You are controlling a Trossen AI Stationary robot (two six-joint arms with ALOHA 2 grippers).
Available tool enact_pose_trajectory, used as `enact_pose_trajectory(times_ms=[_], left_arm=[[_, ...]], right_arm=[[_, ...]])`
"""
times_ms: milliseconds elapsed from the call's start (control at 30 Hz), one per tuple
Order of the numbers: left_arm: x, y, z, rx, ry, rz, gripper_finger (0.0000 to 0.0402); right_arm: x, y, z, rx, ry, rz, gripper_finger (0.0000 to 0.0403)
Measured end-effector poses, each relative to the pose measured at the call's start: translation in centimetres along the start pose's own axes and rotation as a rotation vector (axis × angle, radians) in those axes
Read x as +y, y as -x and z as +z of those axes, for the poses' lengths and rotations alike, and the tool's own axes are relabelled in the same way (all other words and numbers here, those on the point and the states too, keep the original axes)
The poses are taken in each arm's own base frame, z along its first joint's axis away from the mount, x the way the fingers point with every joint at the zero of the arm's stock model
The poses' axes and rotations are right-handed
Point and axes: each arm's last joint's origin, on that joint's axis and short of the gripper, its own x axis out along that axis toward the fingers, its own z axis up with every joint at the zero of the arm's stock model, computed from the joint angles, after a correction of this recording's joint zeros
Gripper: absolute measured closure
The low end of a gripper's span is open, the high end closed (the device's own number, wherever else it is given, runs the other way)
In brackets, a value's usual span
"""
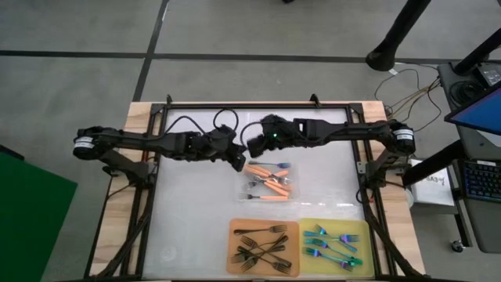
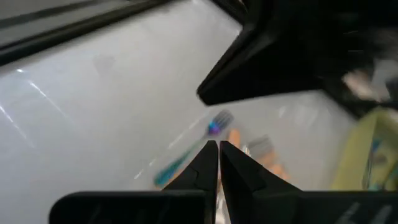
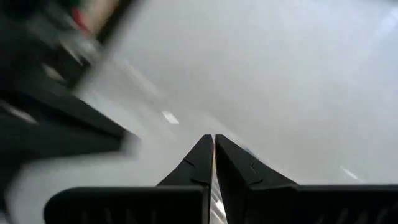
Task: Sort silverware by color (type)
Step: Put the blue fork into the yellow bin
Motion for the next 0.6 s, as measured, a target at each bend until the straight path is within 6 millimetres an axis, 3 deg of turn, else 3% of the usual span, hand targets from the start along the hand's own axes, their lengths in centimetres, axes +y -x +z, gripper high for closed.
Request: enact_pose_trajectory(times_ms=[167, 300, 600], left_arm=[[0.1, 1.0, -0.7, 0.08, -0.123, -0.003, 0.0401], [0.6, 2.1, -0.6, 0.097, -0.136, 0.018, 0.0401], [1.0, 5.6, 0.8, 0.019, -0.109, -0.03, 0.0401]], right_arm=[[-1.8, 0.2, -1.4, 0.22, 0.066, -0.12, 0.0394], [-2.3, -0.2, -1.8, 0.327, 0.084, -0.074, 0.0384], [-3.0, -3.0, -3.1, 0.455, 0.276, -0.027, 0.0307]])
